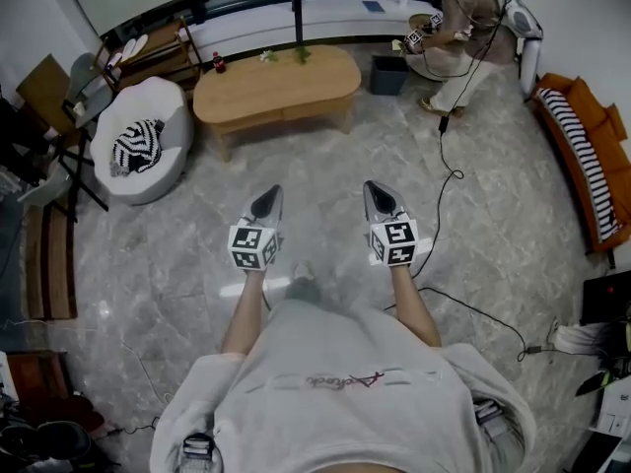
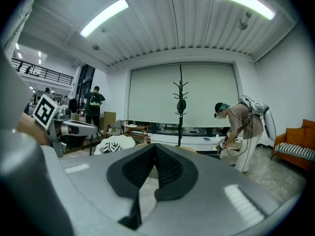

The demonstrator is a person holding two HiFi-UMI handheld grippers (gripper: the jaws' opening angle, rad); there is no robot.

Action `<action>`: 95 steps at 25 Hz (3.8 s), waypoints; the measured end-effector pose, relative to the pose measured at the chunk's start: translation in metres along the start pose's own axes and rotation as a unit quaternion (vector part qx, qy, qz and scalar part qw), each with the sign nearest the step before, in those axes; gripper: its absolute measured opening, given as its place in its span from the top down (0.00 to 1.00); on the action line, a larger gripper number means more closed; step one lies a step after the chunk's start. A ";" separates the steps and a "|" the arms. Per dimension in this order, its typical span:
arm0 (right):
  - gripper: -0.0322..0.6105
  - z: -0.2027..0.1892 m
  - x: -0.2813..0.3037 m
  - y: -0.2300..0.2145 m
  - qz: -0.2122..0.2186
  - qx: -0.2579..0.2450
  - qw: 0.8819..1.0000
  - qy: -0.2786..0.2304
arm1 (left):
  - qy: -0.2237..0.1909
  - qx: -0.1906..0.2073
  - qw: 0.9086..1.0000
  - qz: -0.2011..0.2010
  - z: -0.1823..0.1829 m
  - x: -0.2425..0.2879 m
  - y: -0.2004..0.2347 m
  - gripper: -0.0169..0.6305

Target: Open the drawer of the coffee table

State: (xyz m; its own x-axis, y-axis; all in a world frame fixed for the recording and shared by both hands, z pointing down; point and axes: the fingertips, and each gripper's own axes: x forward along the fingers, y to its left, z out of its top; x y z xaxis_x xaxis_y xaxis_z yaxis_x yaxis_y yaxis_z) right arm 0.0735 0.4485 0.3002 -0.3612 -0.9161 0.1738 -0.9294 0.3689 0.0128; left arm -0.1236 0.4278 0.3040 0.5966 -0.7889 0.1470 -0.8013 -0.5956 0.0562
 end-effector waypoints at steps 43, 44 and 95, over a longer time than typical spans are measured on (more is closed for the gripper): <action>0.94 0.034 0.309 -0.118 -0.023 0.023 0.999 0.019 | 0.029 -0.001 0.999 -0.034 0.035 0.270 0.197 0.97; 0.94 0.037 0.317 -0.126 -0.023 0.022 0.999 0.018 | 0.029 -0.001 0.999 -0.033 0.037 0.280 0.200 0.97; 0.94 0.080 0.794 -0.283 0.061 0.021 0.994 0.091 | 0.078 -0.068 0.995 0.016 0.043 0.659 0.496 0.97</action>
State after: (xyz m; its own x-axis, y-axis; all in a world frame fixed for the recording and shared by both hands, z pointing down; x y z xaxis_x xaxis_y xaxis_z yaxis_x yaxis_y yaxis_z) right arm 0.0434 -0.3956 0.3561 -0.4553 -0.8198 0.3473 -0.8832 0.4652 -0.0597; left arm -0.1258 -0.3942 0.3867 0.5654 -0.7675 0.3019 -0.8245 -0.5365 0.1801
